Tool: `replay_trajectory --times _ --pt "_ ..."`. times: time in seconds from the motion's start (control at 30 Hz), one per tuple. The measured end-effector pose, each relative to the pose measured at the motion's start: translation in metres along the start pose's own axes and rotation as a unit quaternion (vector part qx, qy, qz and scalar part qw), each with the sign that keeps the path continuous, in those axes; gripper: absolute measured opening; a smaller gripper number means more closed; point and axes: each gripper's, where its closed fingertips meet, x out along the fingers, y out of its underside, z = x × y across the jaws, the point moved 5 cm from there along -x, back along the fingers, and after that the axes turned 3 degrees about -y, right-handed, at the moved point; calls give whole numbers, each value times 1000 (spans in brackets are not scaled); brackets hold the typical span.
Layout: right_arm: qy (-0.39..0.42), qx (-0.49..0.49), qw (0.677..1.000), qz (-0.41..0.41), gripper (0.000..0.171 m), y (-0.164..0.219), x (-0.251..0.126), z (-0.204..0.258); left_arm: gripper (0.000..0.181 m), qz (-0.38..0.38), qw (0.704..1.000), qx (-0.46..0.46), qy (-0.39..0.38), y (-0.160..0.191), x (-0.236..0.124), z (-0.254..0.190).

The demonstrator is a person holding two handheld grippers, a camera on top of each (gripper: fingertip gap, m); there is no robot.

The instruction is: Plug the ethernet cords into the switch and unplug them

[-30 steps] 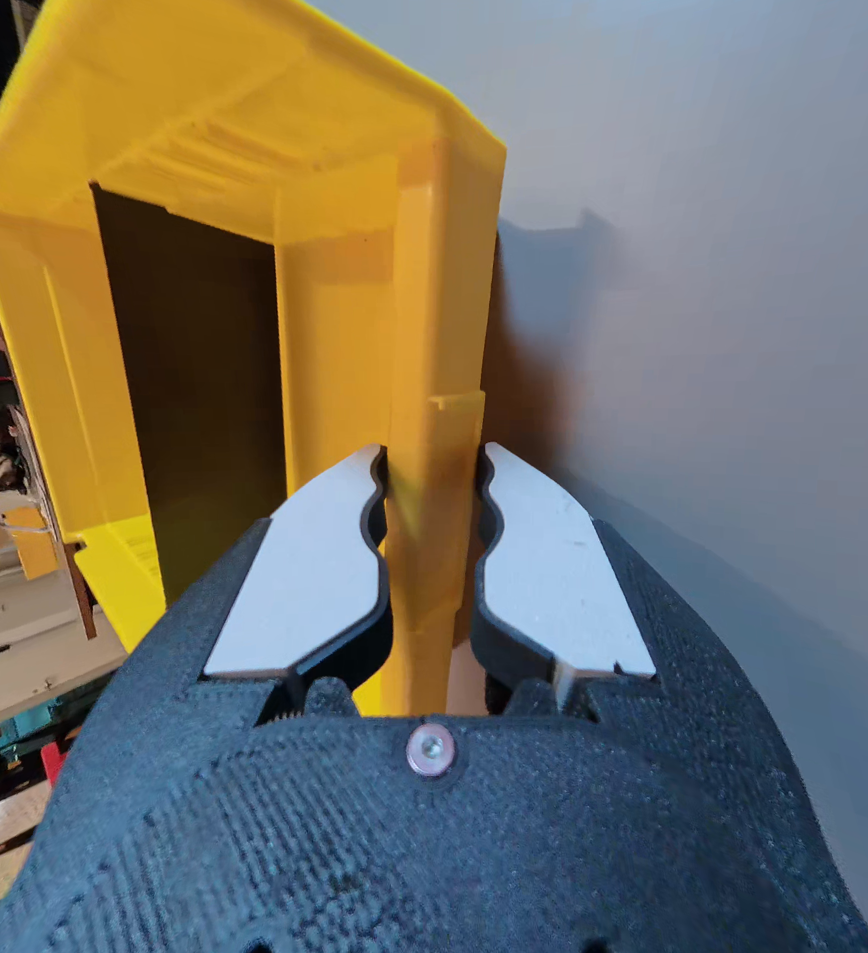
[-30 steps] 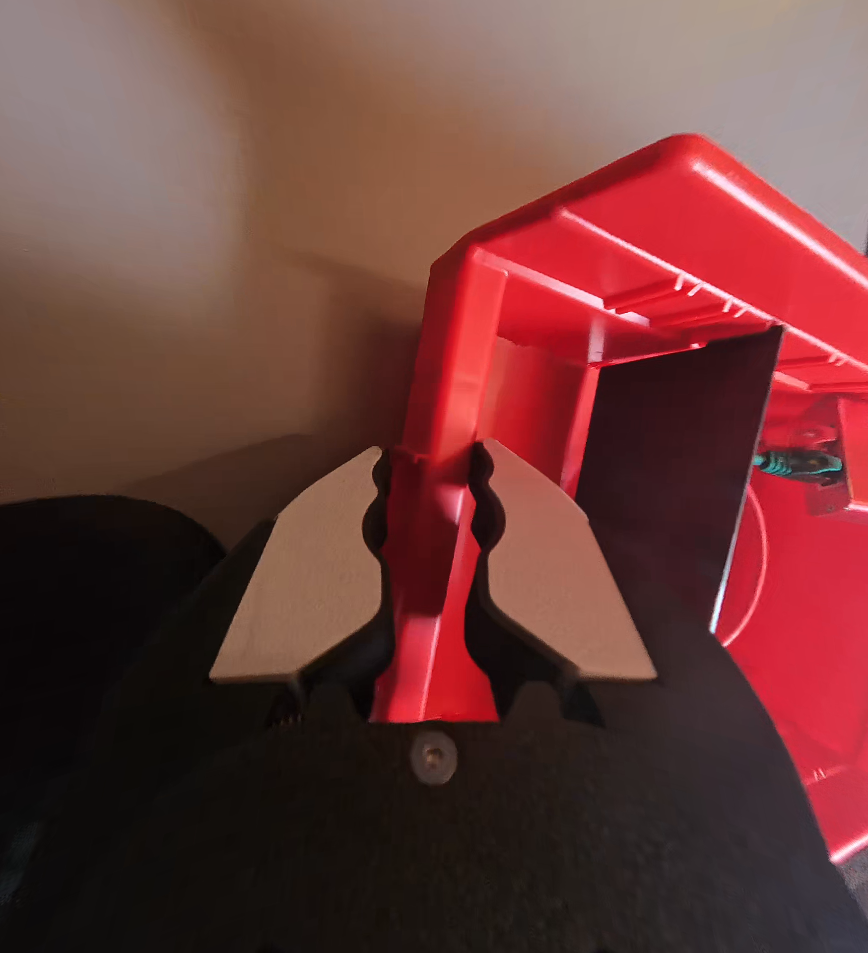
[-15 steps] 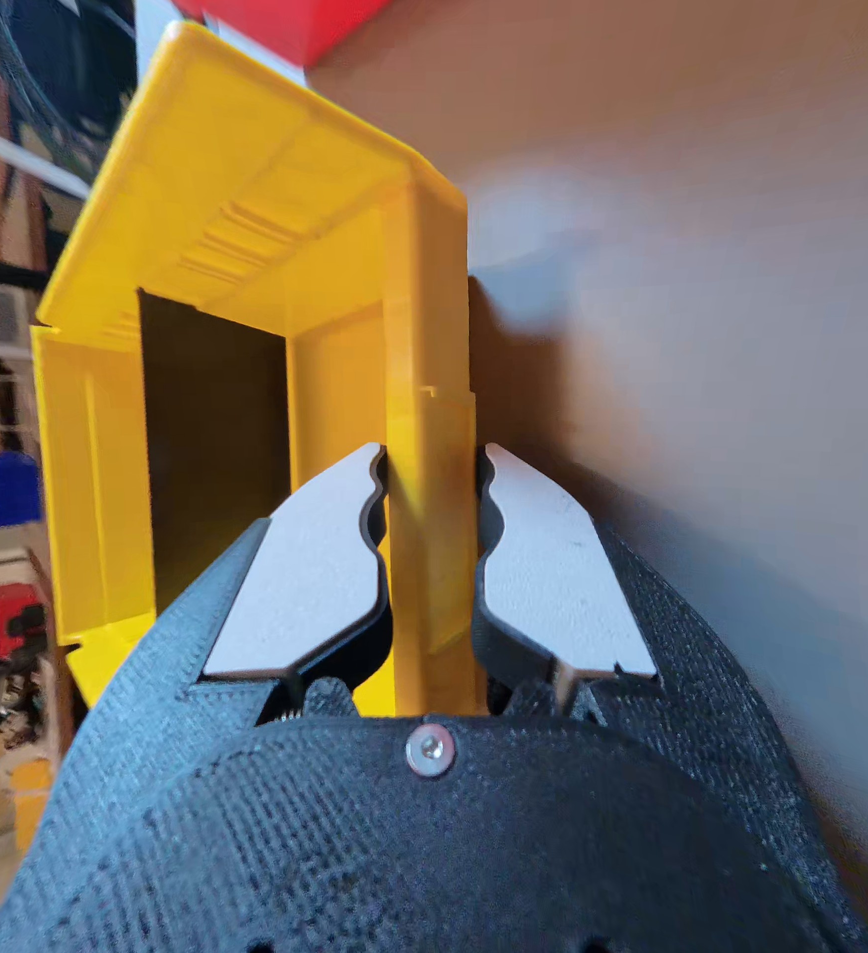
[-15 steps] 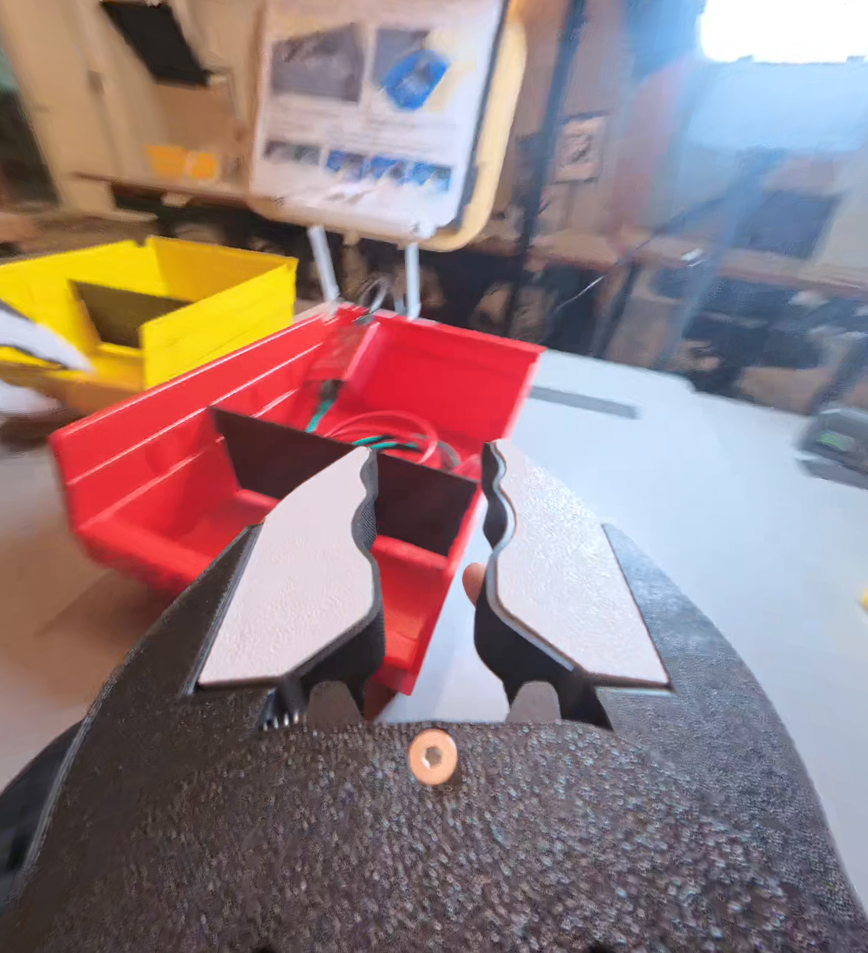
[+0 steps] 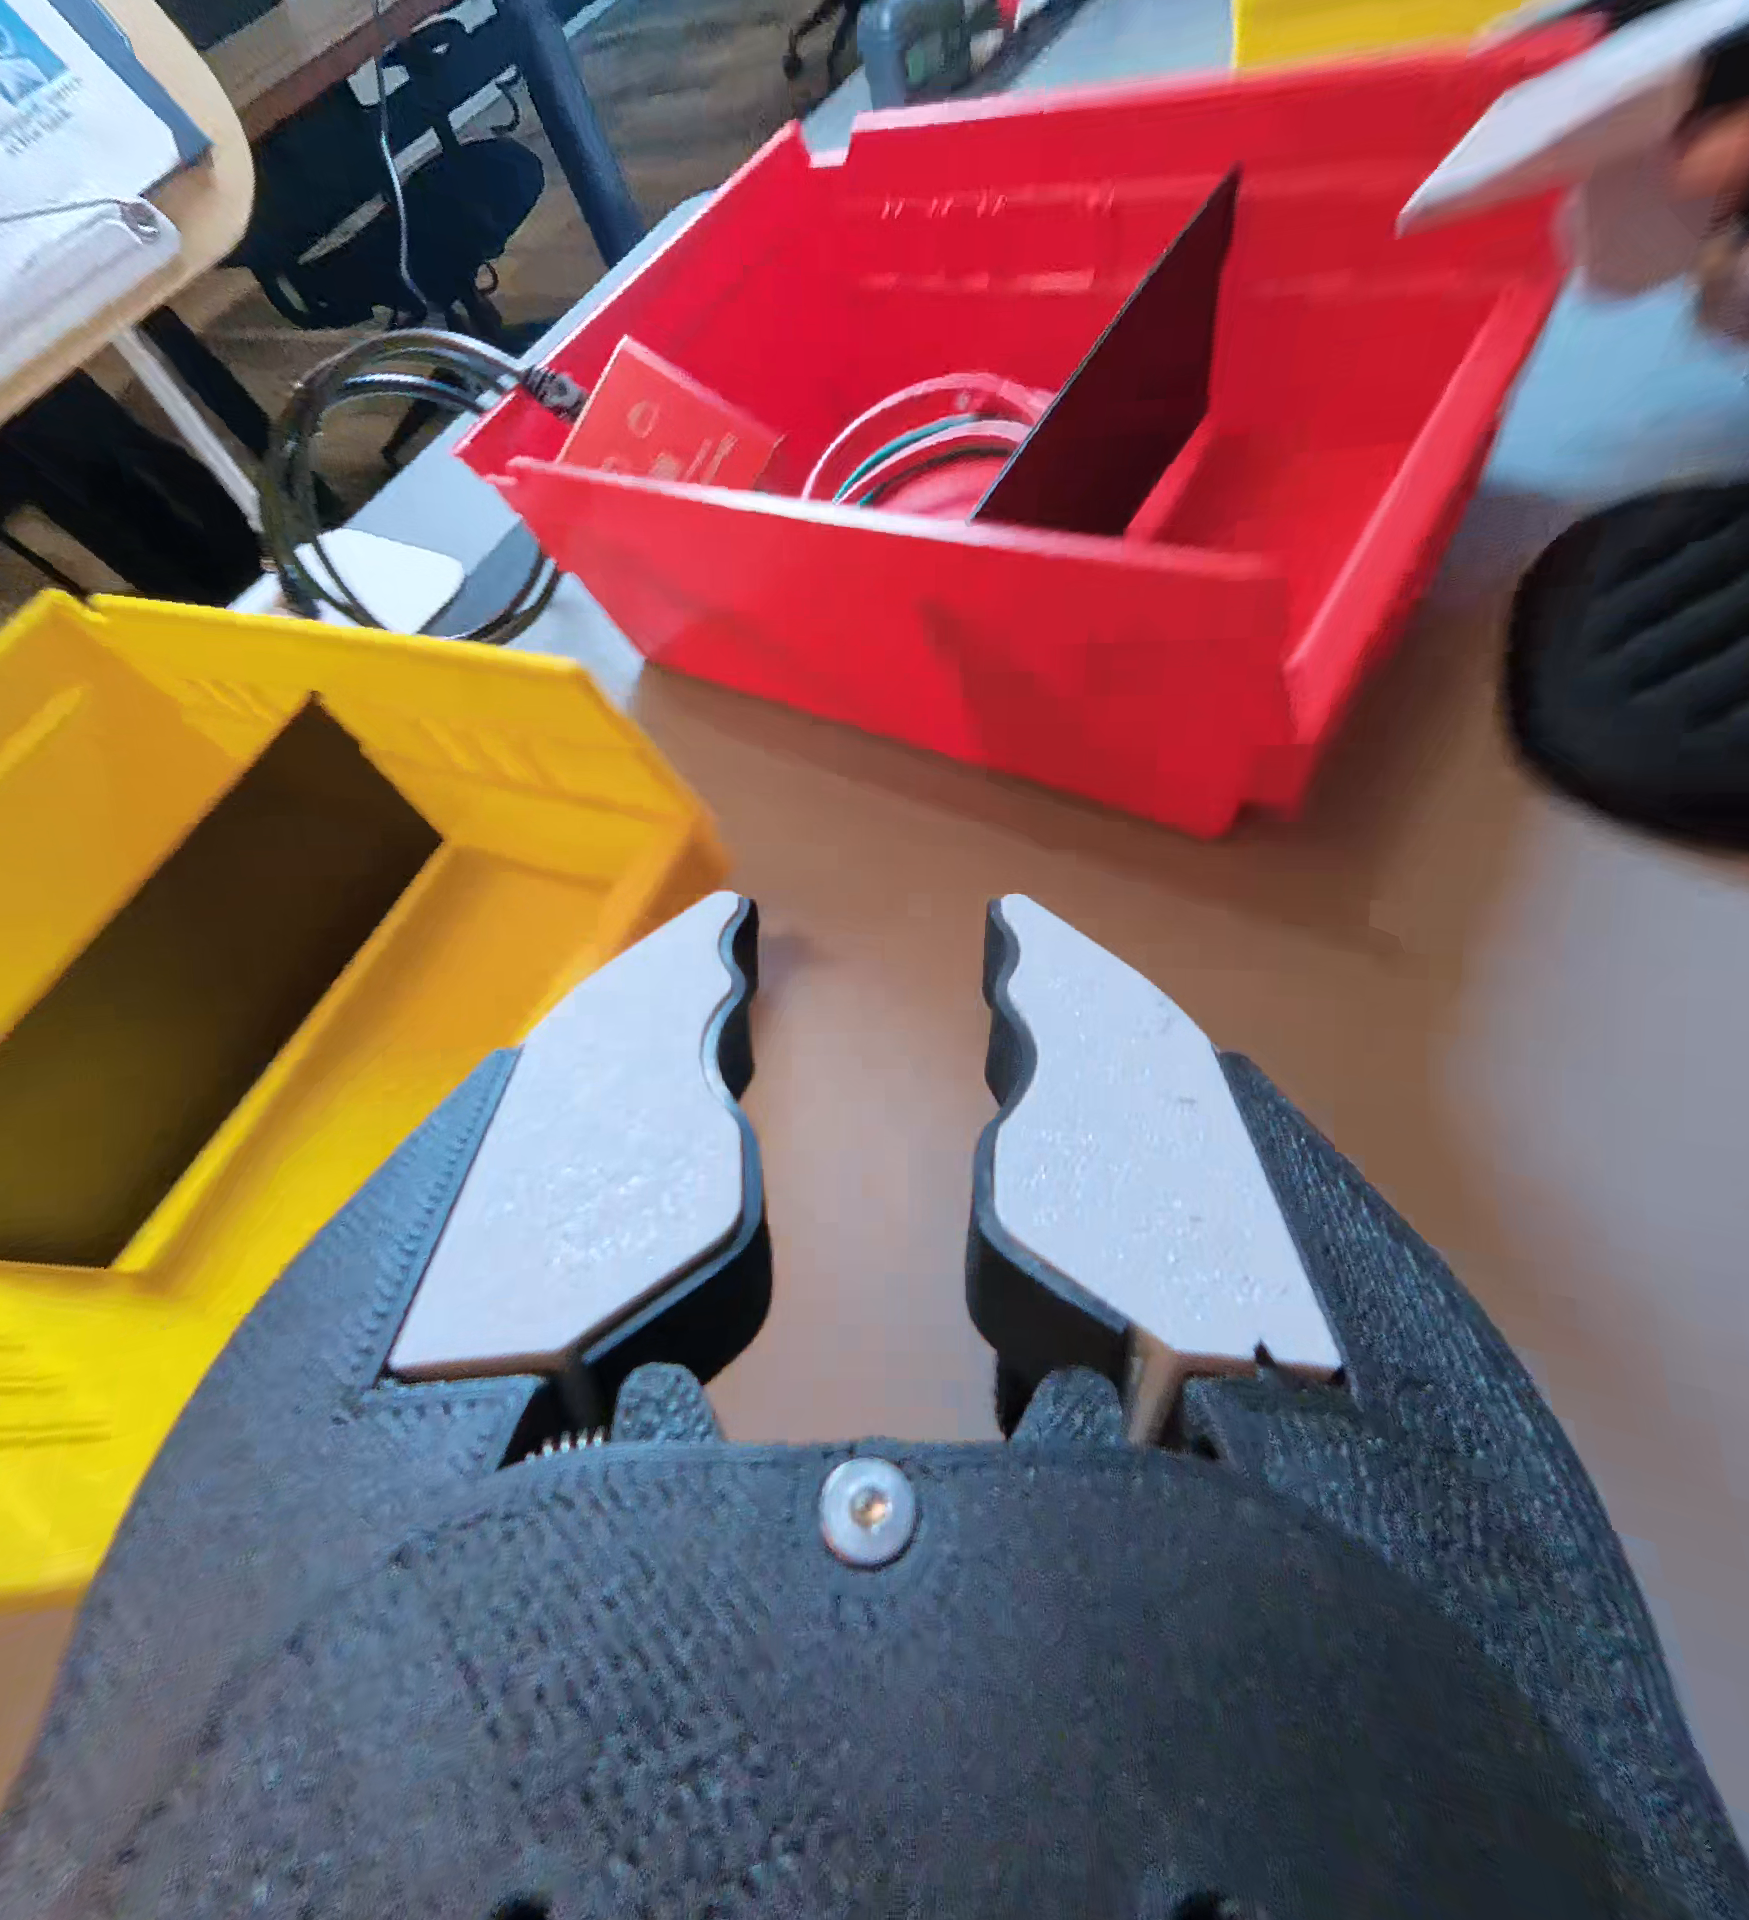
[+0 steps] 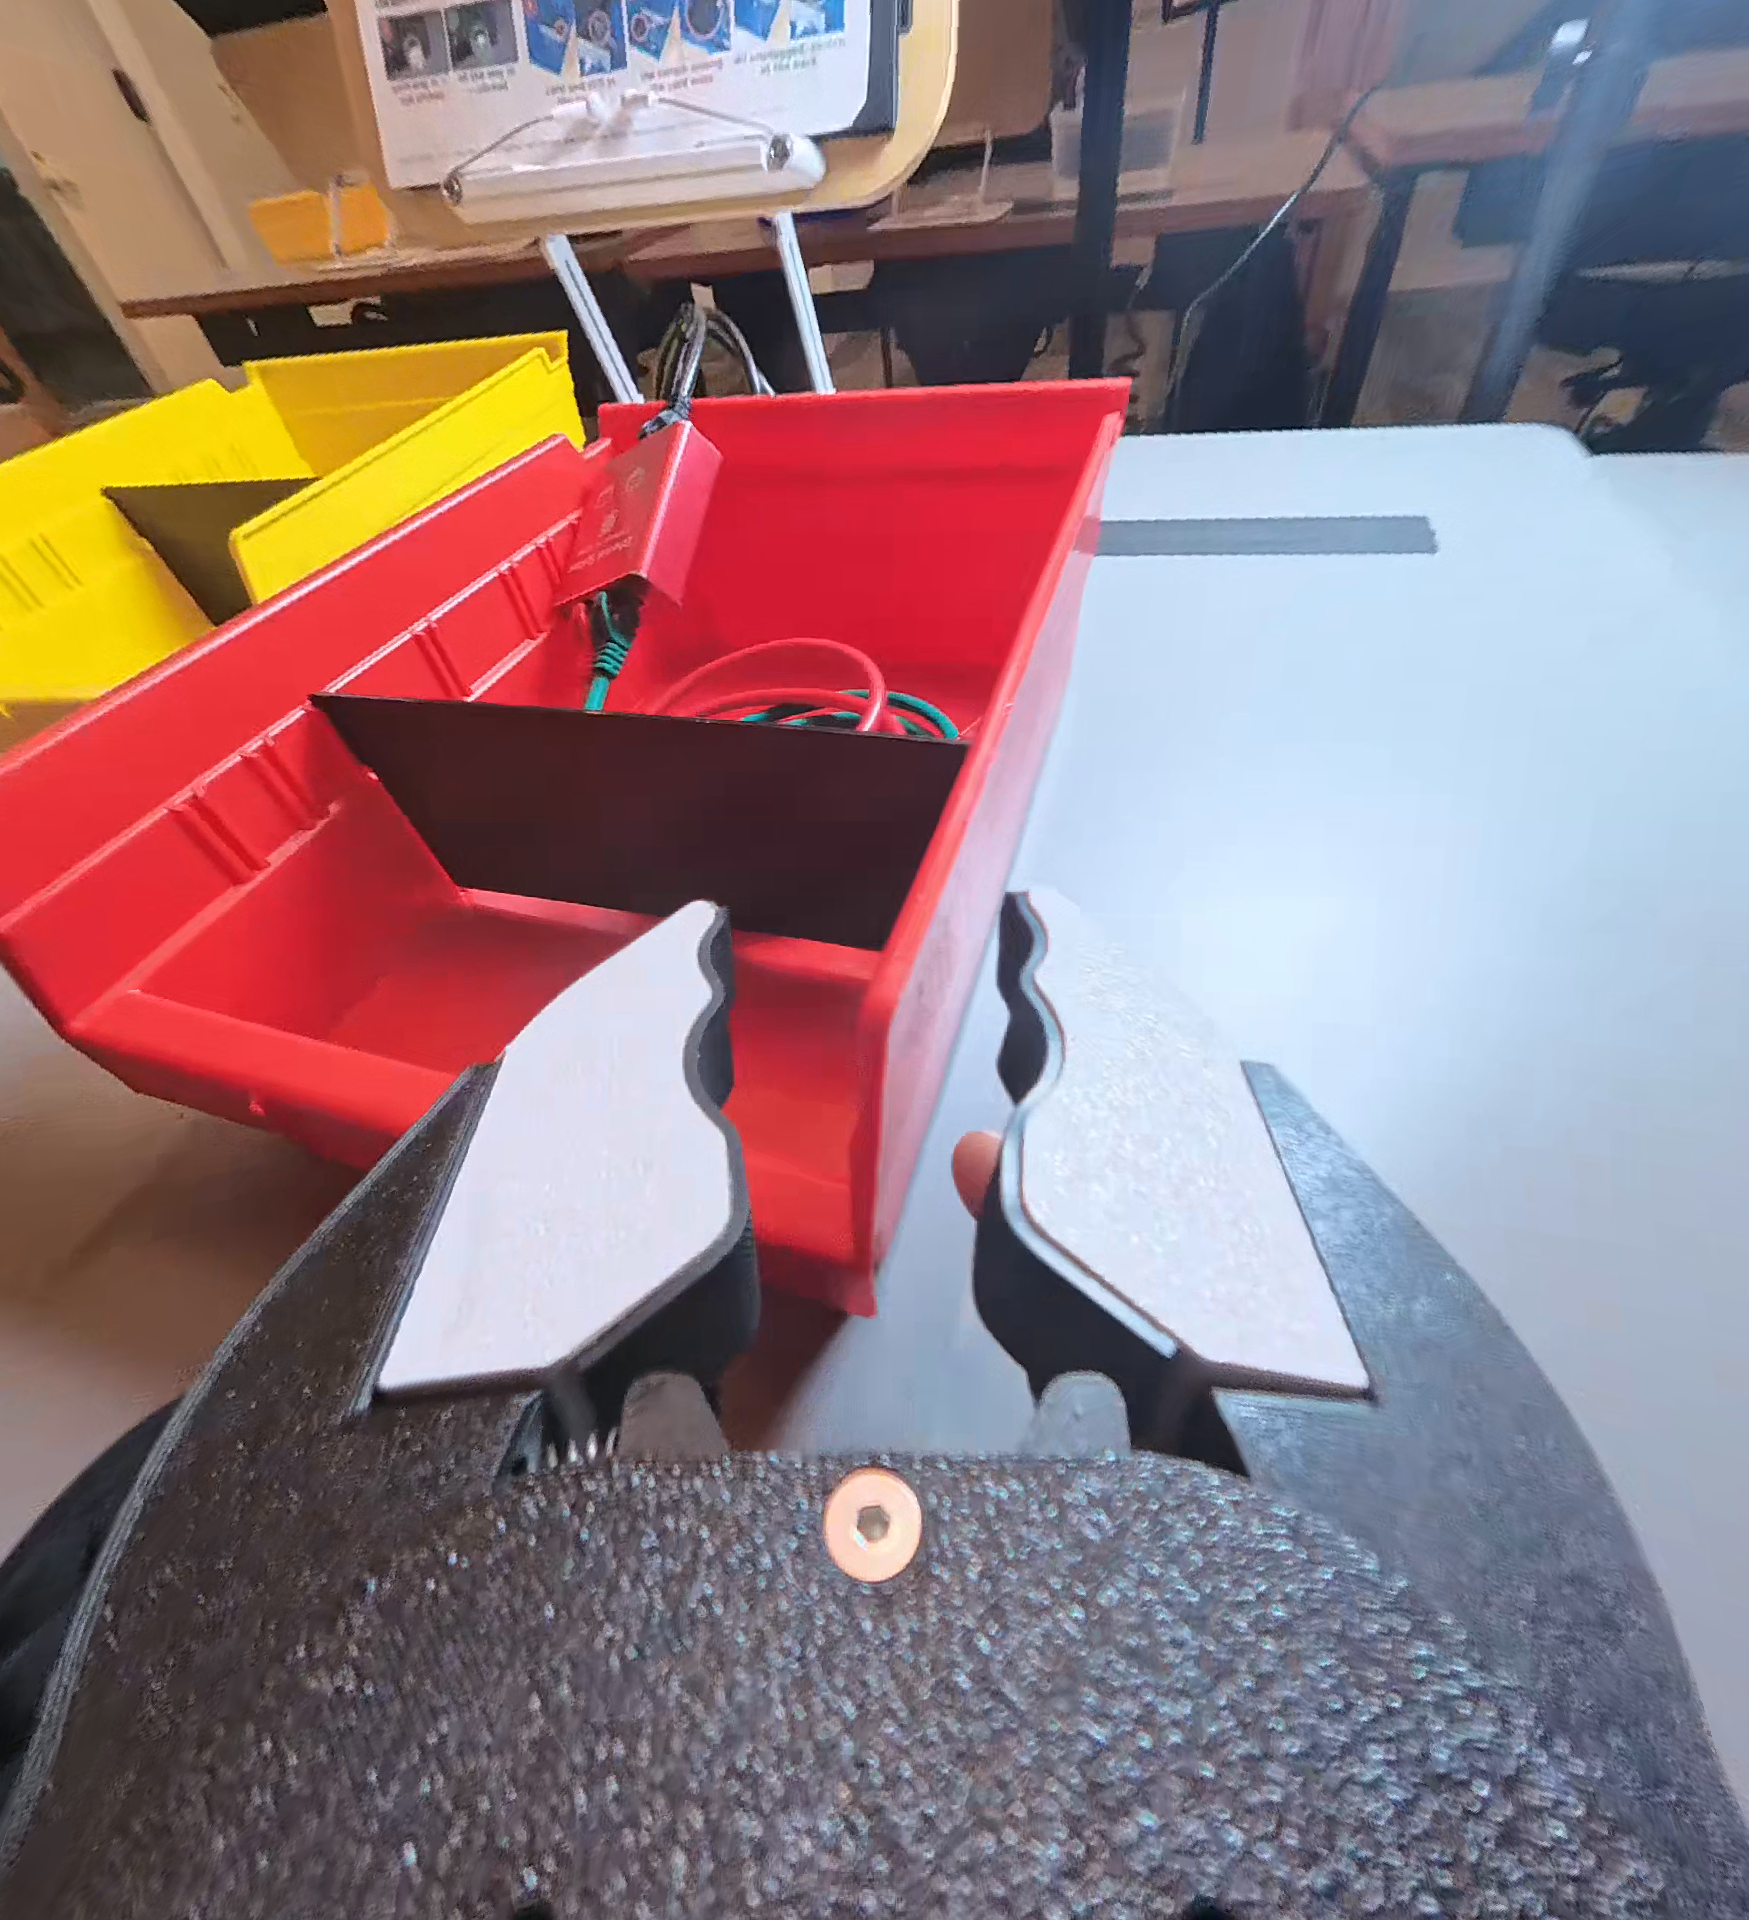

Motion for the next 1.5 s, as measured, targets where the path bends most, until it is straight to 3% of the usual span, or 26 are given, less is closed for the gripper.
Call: replay_trajectory --times 0.1,0.2,0.4,0.57,0.77,0.93,1.07,1.23,1.5 --pt "24 -3 1000 4 36 0 10 4 46 -31 997 -71 18 -15 -1 -34" --pt "56 -30 998 10 13 -1 10 4 53 -52 990 -133 22 -21 8 -58" --pt "73 -56 996 17 14 1 6 14 57 -56 977 -206 -20 -13 45 -77" --pt "75 -75 994 13 14 2 1 21 35 -31 981 -174 -76 -4 76 -71" --pt "126 -104 986 -33 9 -13 -26 24 20 -16 992 -87 -87 -19 72 -84" --pt "135 -110 980 -96 11 -42 -60 42 17 -81 989 -49 -112 -54 39 -82" --pt "104 -119 977 -143 12 -81 -64 71 17 -117 980 -34 -159 -78 -6 -64" --pt "29 -126 977 -170 12 -125 -32 129 15 -126 962 -57 -236 -78 -72 -19" --pt "-92 -132 971 -179 13 -160 45 249 12 -112 922 -92 -360 -37 -180 55"
